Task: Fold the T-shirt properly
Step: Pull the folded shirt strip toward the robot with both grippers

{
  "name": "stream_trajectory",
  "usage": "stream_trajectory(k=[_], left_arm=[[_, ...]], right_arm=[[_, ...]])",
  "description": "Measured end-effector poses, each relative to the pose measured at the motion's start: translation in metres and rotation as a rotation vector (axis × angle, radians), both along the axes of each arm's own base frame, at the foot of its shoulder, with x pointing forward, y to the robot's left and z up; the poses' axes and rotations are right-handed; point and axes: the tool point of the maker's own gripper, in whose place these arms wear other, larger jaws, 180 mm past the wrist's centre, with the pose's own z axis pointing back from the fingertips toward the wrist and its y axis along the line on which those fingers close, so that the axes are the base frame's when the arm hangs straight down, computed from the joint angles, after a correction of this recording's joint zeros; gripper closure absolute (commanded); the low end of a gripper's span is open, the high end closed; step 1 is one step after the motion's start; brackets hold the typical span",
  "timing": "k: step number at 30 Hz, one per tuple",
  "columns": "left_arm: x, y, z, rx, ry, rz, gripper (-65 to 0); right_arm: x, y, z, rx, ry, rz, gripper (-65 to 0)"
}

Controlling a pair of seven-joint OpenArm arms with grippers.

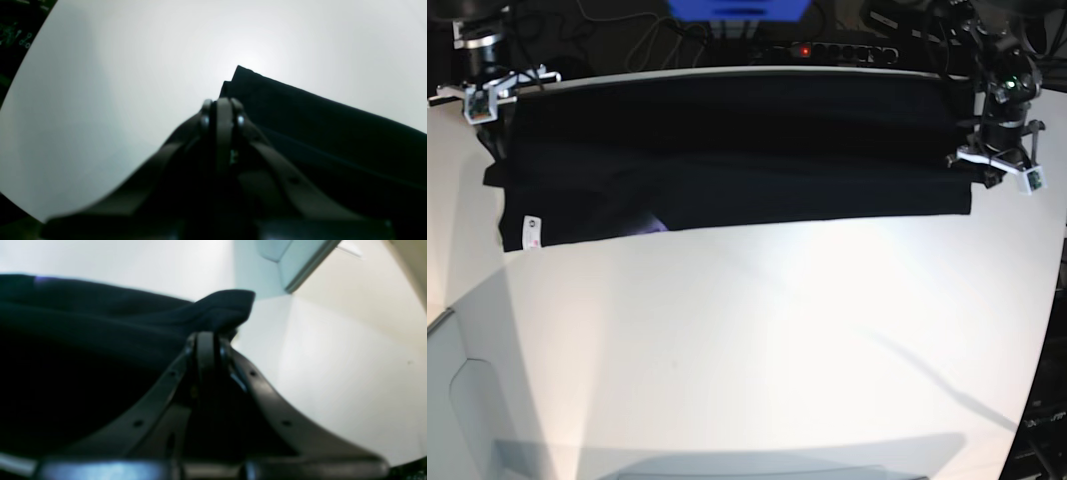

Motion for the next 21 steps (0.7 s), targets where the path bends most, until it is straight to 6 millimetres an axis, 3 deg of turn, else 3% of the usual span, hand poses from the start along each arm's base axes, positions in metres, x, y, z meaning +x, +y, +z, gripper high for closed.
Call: stream_trajectory(k=[6,15,21], left_arm=[[-0.001,-0.001,-0.002,-0.005,0.0,0.006,0.0],[-0.014,-0.006,-0.015,-0.028,0.035,0.014,0.0],[-0.029,-0.005,-0.047,-0.087,0.105,0.054,0.0]], right_arm=[[-0.01,0.014,-0.011,0.034,0.047,0.024,0.0],[-0.012,0.013,-0.014,0.036,0.059,0.022,0.0],[0.006,0.012,-0.008,0.035,0.005,0.02,0.0]])
